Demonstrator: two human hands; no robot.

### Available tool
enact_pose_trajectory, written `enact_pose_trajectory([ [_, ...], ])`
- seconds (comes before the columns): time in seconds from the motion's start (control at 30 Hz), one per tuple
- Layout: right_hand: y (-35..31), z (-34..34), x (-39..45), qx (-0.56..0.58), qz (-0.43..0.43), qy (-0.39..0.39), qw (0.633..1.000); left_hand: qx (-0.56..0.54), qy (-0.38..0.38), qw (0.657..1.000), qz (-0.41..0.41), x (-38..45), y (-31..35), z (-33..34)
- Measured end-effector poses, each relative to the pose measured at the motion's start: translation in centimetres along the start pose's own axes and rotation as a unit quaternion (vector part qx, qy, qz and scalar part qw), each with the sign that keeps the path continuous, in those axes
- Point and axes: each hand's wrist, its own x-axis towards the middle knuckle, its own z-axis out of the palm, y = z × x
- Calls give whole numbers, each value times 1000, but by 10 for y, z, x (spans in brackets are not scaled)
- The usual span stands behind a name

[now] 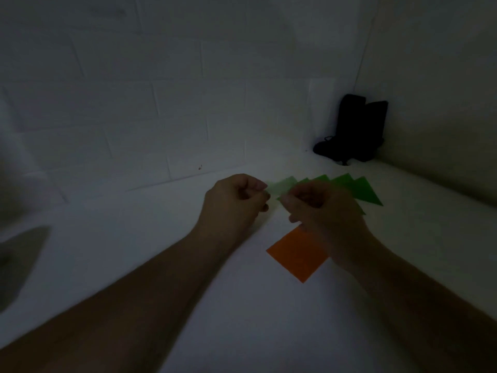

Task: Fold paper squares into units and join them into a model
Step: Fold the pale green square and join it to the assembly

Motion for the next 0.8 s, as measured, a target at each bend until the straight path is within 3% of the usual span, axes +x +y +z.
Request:
enact_pose_trajectory([
  [0.1,-4,10,0,93,48,-1,995,91,-8,991,101,-10,2,4],
  [0.2,-8,9,1,179,90,4,980,112,-29,978,174,-17,4,10],
  [0.3,-6,5,3,173,98,-1,980,140,-56,963,223,-19,2,13],
  [0.47,1,-6,6,107,119,-10,987,-7,-19,998,65,-11,6,3],
  [0.53,3,-8,5,72,121,-29,990,-133,-41,990,-20,-4,6,-2],
  [0.6,3,-9,3,20,98,-54,994,-202,-74,975,-48,0,6,-6],
  [0.73,1,-11,0,-80,41,-74,993,-148,-75,986,-29,4,0,-10],
  [0.8,1,-12,1,-78,45,-68,994,-139,-63,988,-34,5,-3,-8],
])
